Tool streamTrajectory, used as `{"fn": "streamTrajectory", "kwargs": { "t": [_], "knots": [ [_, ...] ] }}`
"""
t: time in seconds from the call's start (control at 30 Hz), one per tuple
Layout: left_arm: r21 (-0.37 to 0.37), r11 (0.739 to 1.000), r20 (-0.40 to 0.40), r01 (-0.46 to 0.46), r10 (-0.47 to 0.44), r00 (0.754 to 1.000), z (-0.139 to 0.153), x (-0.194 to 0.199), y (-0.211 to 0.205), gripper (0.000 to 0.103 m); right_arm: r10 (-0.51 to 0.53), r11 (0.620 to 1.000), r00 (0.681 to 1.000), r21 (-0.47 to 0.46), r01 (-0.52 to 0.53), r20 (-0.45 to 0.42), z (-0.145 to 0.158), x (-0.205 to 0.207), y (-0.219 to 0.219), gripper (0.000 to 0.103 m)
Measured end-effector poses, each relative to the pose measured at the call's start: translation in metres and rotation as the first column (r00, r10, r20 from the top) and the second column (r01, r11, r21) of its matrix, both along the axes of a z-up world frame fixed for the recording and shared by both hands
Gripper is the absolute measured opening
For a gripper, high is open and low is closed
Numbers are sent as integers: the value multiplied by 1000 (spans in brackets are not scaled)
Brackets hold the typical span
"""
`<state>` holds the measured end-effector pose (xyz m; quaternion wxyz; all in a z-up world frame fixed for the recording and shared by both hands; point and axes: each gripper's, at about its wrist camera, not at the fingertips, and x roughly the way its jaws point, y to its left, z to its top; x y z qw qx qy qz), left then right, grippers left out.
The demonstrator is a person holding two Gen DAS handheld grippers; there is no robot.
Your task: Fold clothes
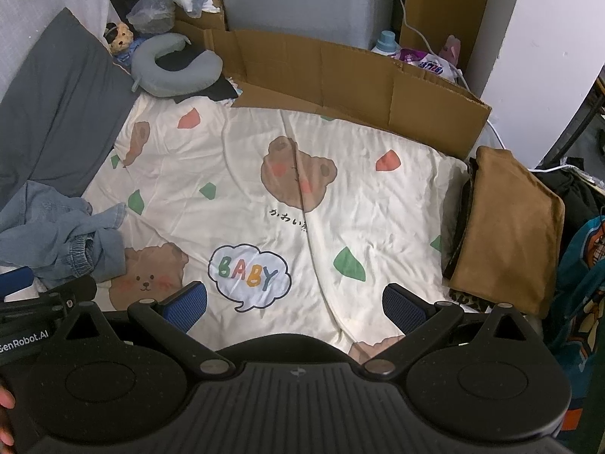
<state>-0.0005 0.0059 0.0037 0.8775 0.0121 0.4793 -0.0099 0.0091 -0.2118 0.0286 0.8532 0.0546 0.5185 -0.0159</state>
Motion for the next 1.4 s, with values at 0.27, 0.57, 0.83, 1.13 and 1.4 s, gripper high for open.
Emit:
{"fn": "streamTrajectory", "kwargs": {
  "t": [0.27, 0.57, 0.83, 1.13, 1.4],
  "knots": [
    [-55, 998, -44, 13, -16, 999, 2, 7, 7, 101, -32, 999, 999, 2, 32, 15, 4, -2, -1, 102],
    [-49, 999, -18, 2, -3, 1000, 22, 12, 33, 102, -47, 999, 999, 22, 46, 19, 13, 1, -8, 102],
    [-8, 1000, 19, -20, 20, 1000, 37, 14, 65, 102, -55, 998, 996, 22, 53, 72, 27, 1, -6, 102],
    [-23, 997, 24, -71, 72, 997, 35, 12, 104, 101, -29, 999, 988, 38, 23, 152, 40, 1, -4, 102],
    [14, 995, 69, -103, 101, 992, 41, 12, 124, 101, -37, 999, 963, 45, 26, 266, 56, 0, -5, 102]
  ]
}}
